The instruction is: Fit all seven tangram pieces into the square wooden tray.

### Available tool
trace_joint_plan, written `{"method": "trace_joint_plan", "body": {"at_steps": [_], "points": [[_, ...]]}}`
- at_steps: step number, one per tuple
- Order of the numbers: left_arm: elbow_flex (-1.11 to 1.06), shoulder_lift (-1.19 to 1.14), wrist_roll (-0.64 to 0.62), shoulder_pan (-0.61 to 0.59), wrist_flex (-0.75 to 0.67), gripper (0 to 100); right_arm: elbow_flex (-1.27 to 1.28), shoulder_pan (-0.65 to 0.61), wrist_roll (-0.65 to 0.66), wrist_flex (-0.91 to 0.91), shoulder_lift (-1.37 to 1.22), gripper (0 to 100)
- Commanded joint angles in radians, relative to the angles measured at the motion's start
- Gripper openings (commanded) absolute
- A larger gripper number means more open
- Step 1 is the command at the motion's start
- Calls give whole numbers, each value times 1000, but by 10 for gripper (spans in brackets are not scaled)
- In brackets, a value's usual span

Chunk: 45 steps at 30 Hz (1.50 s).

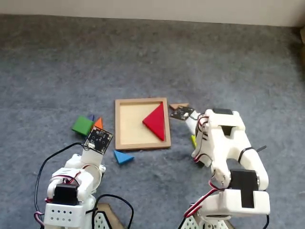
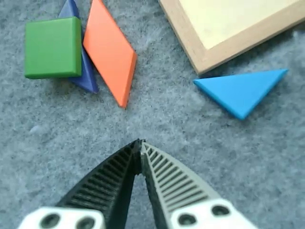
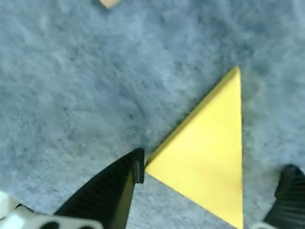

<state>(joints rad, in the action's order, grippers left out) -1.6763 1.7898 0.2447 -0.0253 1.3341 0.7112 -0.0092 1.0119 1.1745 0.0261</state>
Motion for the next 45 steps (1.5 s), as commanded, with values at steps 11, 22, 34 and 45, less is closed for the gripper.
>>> {"method": "trace_joint_plan", "body": {"at_steps": [11, 22, 34, 45], "points": [[-19, 31, -8, -4, 5, 7, -70, 58, 14, -5, -131, 349], [-19, 31, -8, -4, 5, 7, -71, 48, 58, -2, -30, 170], [-19, 31, -8, -4, 5, 7, -64, 50, 57, 128, 275, 170], [-19, 31, -8, -4, 5, 7, 58, 200, -230, 186, 490, 166]]}}
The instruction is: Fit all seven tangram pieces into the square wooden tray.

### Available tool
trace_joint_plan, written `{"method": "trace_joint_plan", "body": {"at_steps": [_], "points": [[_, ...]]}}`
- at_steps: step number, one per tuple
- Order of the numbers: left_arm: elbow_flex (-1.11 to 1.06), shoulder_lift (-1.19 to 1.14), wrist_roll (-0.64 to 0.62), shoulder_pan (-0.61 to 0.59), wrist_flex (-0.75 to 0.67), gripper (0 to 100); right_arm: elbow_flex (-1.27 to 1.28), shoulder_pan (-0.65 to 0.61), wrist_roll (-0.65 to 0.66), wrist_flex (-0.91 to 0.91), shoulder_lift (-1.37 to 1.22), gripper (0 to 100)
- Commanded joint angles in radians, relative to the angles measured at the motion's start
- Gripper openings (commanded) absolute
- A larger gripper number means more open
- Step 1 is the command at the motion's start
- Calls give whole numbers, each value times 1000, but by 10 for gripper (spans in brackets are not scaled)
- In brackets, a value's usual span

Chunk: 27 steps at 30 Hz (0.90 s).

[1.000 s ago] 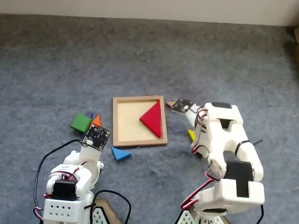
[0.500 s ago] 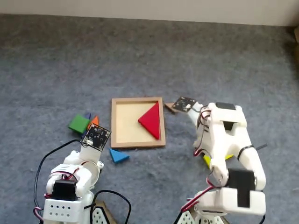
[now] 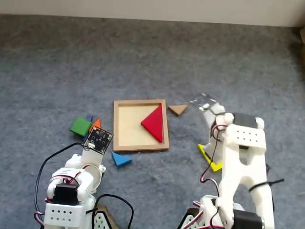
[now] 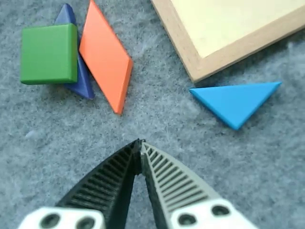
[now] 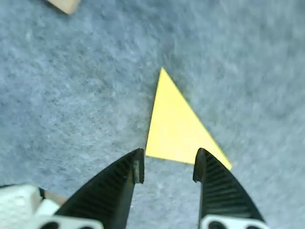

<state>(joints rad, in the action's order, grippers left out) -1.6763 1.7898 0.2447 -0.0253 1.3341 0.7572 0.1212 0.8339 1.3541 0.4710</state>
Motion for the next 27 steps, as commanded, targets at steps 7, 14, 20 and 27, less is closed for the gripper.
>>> {"method": "trace_joint_plan", "body": {"at_steps": [7, 14, 20, 27], "points": [[-19, 31, -8, -4, 5, 7, 94, 237, -51, -171, -53, 67], [-19, 31, -8, -4, 5, 7, 96, 208, -55, -239, -245, 9], [-19, 31, -8, -4, 5, 7, 68, 45, -60, -285, -285, 9], [-19, 31, -8, -4, 5, 7, 62, -130, -322, -504, -285, 9]]}}
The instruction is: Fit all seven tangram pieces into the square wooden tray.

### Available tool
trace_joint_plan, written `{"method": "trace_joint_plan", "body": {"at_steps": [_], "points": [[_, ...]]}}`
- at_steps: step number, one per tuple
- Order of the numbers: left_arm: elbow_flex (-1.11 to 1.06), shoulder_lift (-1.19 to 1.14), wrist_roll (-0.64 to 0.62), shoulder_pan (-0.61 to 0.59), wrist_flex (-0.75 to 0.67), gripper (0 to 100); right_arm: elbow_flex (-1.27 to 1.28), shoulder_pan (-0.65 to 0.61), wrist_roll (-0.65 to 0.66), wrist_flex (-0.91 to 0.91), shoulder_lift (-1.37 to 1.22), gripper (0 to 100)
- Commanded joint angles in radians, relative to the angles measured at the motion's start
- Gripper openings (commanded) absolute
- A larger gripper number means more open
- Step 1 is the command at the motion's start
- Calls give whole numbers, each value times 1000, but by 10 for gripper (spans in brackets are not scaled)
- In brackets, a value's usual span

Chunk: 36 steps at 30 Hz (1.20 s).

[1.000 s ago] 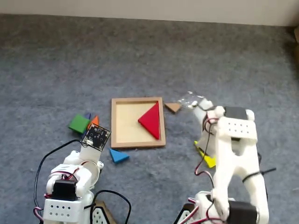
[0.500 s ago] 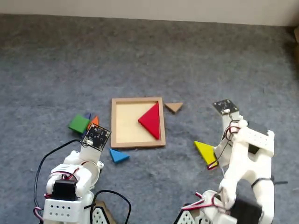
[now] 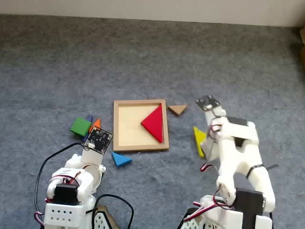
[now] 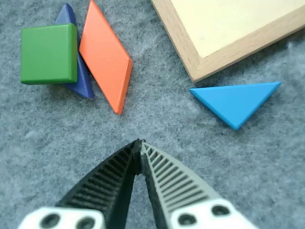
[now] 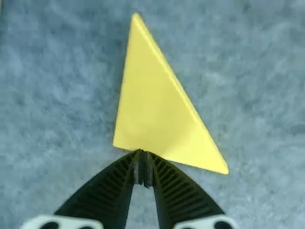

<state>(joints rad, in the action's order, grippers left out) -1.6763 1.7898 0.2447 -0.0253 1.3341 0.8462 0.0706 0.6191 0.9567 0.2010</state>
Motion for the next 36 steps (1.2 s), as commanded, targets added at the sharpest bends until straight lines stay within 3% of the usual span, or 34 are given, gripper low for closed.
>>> {"method": "trace_joint_plan", "body": {"at_steps": [1, 6, 12, 19, 28, 36], "points": [[-19, 31, -8, -4, 5, 7, -27, -99, -140, -137, -13, 9], [-19, 31, -8, -4, 5, 7, -79, -165, -222, -189, -13, 9], [-19, 31, -8, -4, 5, 7, -283, -170, -227, 82, -21, 19], [-19, 31, -8, -4, 5, 7, -424, -205, -308, 185, -25, 303], [-19, 31, -8, -4, 5, 7, -423, -283, -310, 191, -30, 327], [-19, 31, -8, -4, 5, 7, -440, -282, -273, 194, -243, 447]]}}
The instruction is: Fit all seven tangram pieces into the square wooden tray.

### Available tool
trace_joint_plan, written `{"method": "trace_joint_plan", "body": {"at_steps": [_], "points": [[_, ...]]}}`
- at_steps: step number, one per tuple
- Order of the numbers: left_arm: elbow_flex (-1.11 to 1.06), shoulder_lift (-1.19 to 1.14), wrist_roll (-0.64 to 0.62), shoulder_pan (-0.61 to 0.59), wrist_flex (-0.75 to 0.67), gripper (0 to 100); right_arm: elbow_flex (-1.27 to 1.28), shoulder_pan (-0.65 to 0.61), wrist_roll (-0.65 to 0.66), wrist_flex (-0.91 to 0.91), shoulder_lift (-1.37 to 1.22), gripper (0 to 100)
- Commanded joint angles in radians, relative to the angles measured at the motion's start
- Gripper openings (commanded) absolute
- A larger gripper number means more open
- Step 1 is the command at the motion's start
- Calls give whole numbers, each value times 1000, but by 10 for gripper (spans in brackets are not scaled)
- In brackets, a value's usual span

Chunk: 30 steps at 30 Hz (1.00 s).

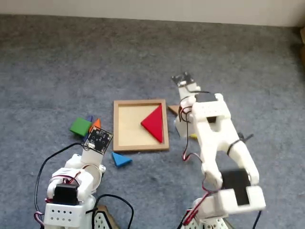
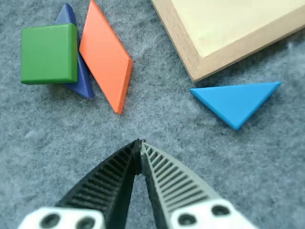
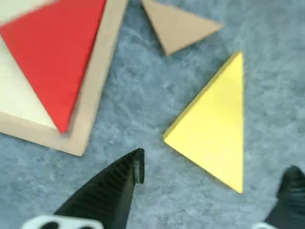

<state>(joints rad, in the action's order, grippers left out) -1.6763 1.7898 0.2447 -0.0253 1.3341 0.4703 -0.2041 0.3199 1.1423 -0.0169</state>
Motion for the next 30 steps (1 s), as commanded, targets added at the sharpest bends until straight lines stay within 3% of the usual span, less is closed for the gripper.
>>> {"method": "trace_joint_plan", "body": {"at_steps": [1, 20, 30], "points": [[-19, 31, -8, -4, 5, 7, -74, -7, 43, 8, -41, 447], [-19, 31, -8, -4, 5, 7, -257, 93, 60, 8, -274, 447], [-19, 31, -8, -4, 5, 7, -252, 93, 61, 8, -272, 376]]}}
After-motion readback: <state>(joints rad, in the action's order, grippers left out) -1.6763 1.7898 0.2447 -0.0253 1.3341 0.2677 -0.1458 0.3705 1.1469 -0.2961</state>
